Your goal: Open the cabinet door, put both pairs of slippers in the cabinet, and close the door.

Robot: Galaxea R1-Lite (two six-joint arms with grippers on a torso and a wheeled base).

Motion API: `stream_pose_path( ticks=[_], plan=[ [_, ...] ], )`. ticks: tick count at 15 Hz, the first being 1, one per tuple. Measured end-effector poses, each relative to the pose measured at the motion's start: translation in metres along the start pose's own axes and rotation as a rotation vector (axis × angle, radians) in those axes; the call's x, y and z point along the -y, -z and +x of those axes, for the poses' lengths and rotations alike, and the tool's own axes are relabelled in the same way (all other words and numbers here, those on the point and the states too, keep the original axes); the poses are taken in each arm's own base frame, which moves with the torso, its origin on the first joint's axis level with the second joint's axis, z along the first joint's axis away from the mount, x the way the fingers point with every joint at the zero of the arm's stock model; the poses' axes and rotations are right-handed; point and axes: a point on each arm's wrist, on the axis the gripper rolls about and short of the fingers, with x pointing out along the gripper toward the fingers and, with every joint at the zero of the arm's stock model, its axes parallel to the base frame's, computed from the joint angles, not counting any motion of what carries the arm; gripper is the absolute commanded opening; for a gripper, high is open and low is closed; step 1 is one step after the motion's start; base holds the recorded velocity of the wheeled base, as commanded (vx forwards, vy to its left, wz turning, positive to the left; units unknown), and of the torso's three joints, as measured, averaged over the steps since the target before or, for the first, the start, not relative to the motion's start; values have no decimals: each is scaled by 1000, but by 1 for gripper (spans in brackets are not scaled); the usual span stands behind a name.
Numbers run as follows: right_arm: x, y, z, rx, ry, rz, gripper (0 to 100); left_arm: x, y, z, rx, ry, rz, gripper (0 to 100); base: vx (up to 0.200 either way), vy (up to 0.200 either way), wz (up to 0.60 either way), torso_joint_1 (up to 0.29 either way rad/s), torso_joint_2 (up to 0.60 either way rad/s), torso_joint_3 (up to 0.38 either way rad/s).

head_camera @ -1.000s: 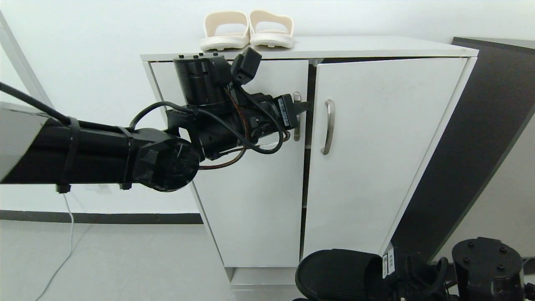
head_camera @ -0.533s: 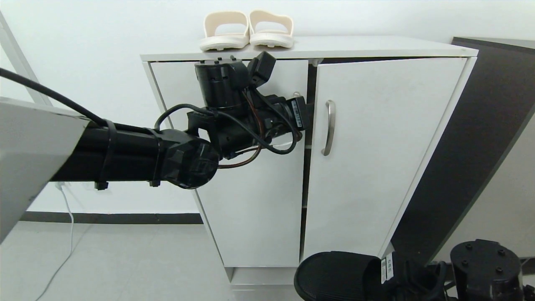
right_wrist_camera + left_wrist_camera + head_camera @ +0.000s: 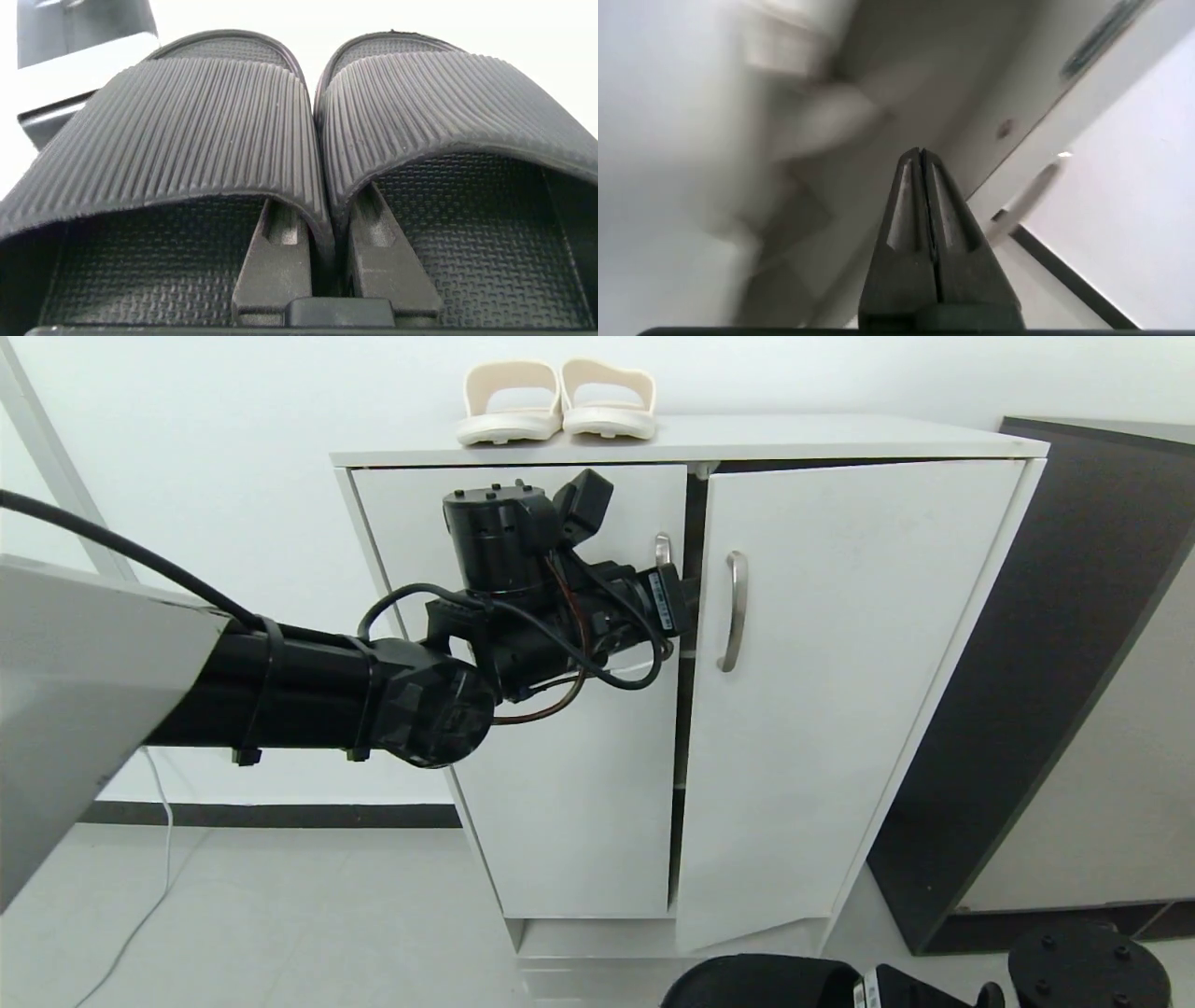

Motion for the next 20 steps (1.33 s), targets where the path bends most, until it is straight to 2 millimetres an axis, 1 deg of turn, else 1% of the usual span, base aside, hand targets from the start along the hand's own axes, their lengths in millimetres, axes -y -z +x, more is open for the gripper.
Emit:
stream_pose_path(
  ticks=[2,4,5,6,8,14,16,17,18,19,20],
  plan=[
    [-4,2,-1,-6,-30,-3,0,14,12,-1,16,58,7,0,-200,0,0,0,5,2],
    [-8,4,-3,-8,-55,-9,0,37,25,0,33,134,11,0,-200,0,0,5,2,-2],
    [-10,4,-4,-9,-63,-12,0,46,31,1,22,160,8,0,0,0,0,0,0,0],
    [-12,5,-5,-11,-69,-14,0,51,34,2,15,171,6,0,0,0,0,0,0,0],
    [-14,5,-6,-8,-76,-18,0,54,34,2,16,178,5,0,0,0,0,0,0,0],
    [-13,4,-6,-3,-72,-20,0,35,28,-3,30,123,10,0,0,0,0,0,0,0],
    [-9,-1,-3,16,-45,-20,0,24,26,-9,39,91,14,0,0,0,0,0,0,0],
    [-2,-5,0,25,11,-11,0,19,24,-14,45,74,17,0,0,0,0,0,0,0],
    [7,-11,4,32,115,8,0,14,22,-21,47,55,17,0,0,0,0,0,0,0],
    [17,-15,9,32,245,53,0,9,19,-32,46,30,18,0,0,0,0,0,0,0],
    [28,-20,16,39,406,124,0,5,15,-47,46,2,20,0,0,0,0,0,0,0]
  ],
)
